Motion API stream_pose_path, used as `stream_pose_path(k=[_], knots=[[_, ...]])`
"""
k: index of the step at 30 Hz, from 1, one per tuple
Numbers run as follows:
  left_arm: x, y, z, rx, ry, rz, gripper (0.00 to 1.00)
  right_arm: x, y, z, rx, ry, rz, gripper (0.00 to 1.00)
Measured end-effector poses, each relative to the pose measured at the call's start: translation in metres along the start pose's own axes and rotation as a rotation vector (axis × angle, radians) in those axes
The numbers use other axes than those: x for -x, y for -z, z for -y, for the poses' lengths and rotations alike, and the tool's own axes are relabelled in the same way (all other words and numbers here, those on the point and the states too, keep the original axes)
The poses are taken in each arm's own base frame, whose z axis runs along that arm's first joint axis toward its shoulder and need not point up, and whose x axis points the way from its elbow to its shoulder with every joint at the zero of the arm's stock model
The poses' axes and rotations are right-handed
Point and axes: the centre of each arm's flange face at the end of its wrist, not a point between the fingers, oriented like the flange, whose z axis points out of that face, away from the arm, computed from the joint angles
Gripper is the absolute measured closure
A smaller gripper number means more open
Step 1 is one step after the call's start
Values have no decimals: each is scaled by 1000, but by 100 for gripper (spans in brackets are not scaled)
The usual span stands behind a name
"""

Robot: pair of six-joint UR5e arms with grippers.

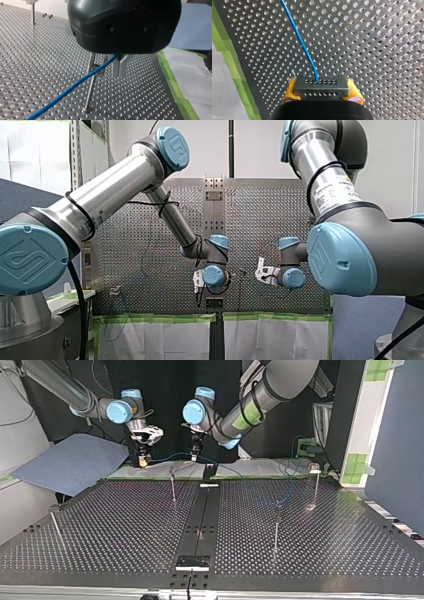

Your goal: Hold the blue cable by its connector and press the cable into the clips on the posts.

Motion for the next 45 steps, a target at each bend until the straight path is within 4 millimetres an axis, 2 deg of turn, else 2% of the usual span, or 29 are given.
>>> stream_pose_path(k=[11,20,32,45], knots=[[4,-2,10,-1,17,40,100,-1,-2,-11,-60,-9,13,100],[6,-18,23,22,33,75,100,-2,-2,-16,-93,-21,20,100],[-1,-34,37,8,45,85,100,-12,-10,-40,-78,-35,-7,100],[5,-44,48,-21,66,104,100,-27,-23,-57,-84,-66,-41,100]])
